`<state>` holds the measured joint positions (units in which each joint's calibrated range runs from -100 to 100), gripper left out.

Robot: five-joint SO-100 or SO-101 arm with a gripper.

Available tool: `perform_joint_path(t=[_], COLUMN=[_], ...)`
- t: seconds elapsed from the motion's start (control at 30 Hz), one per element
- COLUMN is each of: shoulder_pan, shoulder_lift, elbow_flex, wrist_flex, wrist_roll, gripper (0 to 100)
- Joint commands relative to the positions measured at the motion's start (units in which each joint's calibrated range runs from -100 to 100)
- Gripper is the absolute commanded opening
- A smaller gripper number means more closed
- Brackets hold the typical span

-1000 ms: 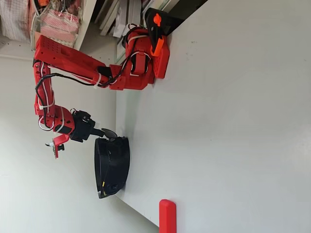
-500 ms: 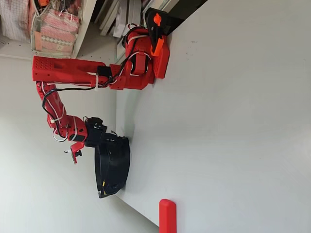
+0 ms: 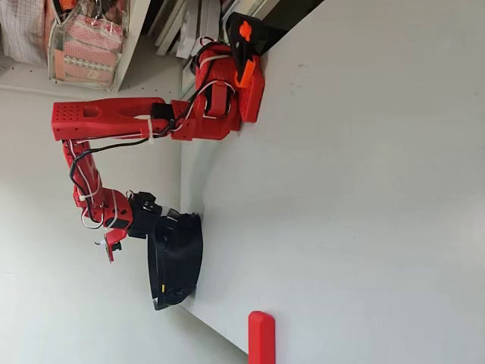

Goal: Place Meta Rayban sunglasses on black head mold for quality assessment

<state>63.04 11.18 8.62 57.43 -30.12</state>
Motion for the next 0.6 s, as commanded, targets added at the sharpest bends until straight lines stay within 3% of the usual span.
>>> perform_joint_path(t=[0.0, 0.17, 0.57], shoulder_pan=[1.14, 3.61, 1.14], shoulder_lift=[-2.70, -5.74, -7.17], elbow_flex=[-6.43, -9.62, -10.25], wrist_flex=[5.01, 13.67, 13.24], wrist_roll=[0.47, 0.47, -5.41], gripper=[82, 82, 81])
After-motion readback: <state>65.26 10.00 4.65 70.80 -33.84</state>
